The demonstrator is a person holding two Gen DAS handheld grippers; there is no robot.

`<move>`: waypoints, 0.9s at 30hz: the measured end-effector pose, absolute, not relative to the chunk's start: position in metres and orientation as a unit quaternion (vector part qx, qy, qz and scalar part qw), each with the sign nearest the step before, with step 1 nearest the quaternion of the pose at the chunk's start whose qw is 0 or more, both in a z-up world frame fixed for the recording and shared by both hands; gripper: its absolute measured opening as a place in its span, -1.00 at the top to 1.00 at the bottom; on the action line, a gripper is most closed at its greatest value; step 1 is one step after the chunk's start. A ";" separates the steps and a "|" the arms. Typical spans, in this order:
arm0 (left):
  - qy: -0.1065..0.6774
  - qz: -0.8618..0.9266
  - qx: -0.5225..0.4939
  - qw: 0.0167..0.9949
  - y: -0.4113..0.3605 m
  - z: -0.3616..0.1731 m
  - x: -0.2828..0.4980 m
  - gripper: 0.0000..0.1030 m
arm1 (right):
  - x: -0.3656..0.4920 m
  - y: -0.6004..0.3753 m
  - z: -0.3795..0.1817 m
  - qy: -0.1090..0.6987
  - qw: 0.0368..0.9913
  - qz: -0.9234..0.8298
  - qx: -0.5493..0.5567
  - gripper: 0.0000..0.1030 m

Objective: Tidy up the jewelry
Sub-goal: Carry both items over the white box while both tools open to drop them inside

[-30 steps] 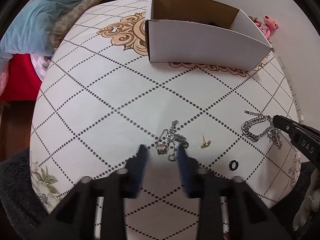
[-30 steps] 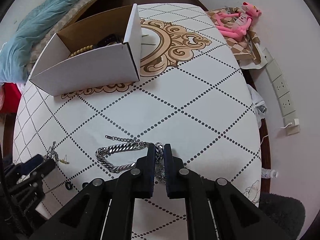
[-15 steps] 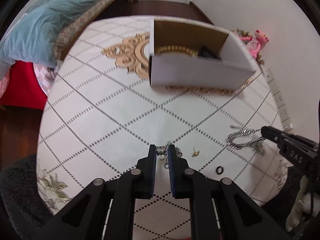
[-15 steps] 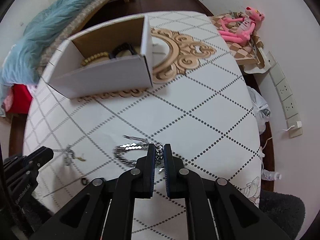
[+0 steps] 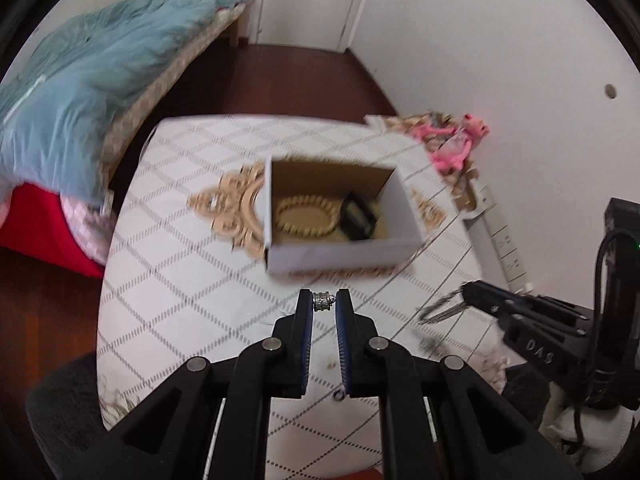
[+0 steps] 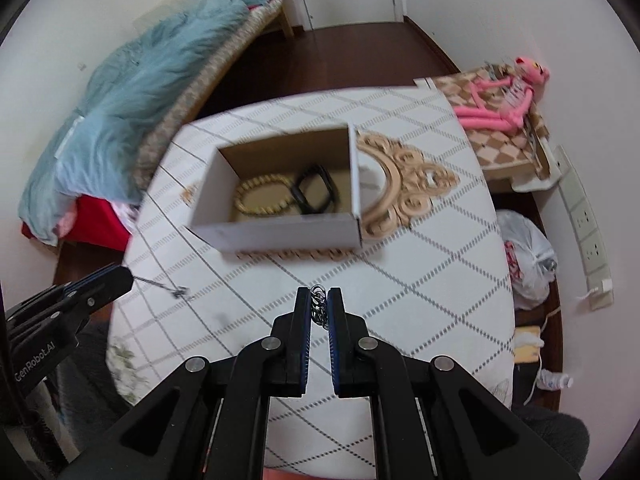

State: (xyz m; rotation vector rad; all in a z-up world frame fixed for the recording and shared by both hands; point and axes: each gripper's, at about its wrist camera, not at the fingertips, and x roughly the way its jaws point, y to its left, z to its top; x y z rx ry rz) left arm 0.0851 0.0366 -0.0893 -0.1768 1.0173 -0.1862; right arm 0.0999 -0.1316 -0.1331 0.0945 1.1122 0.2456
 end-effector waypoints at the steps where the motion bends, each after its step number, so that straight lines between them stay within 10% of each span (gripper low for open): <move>1: 0.480 -0.093 -0.084 0.868 0.036 -0.082 0.089 0.83 | 0.104 -0.130 -0.124 0.520 0.844 0.122 0.048 0.84; 12: 0.451 -0.118 -0.075 0.882 0.037 -0.034 0.160 0.83 | 0.176 -0.115 -0.069 0.492 0.855 0.149 0.064 0.84; 27: 0.557 -0.090 -0.106 0.819 0.045 -0.126 0.253 0.81 | 0.282 -0.111 -0.136 0.576 0.808 0.117 0.047 0.84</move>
